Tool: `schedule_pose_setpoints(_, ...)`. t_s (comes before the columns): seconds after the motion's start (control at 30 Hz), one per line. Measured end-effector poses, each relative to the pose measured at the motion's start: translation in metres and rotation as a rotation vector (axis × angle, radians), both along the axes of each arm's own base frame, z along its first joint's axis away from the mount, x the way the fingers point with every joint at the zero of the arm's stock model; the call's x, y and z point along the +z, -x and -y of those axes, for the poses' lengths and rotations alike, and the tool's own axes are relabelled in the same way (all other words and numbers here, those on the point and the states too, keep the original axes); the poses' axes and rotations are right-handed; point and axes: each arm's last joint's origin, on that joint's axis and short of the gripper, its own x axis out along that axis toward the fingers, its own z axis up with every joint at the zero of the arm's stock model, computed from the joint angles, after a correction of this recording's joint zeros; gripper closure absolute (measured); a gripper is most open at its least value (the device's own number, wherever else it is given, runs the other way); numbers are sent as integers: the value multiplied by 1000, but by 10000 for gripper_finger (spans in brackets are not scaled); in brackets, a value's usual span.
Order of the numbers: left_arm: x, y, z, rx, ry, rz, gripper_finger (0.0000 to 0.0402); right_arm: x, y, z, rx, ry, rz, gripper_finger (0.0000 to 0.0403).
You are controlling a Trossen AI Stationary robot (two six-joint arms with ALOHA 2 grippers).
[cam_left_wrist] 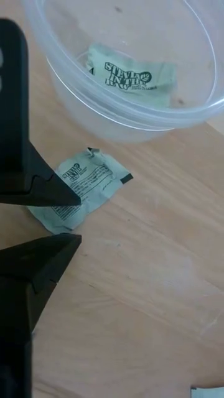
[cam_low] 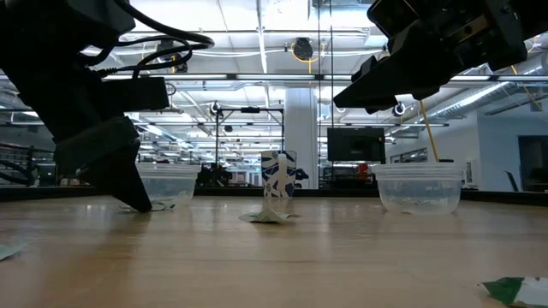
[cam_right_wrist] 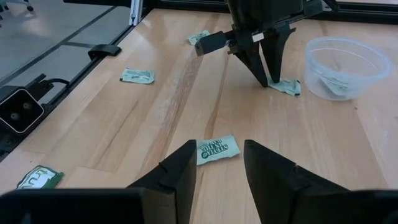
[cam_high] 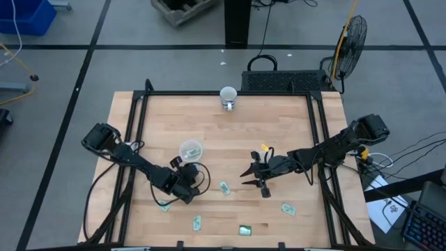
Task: Pick and place Stevia / Truvia into bins
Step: Put the light green stevia packet into the left transparent container
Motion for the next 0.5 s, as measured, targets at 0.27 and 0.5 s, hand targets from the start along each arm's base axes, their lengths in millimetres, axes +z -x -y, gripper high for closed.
schedule_pose_setpoints(0.27, 0, -1, 2, -8, 18, 7, 383, 0, 0, 0, 0, 0, 0, 277)
schedule_pose_setpoints(0.5, 4, -8, 6, -27, 30, 52, 396, 0, 0, 0, 0, 0, 0, 277)
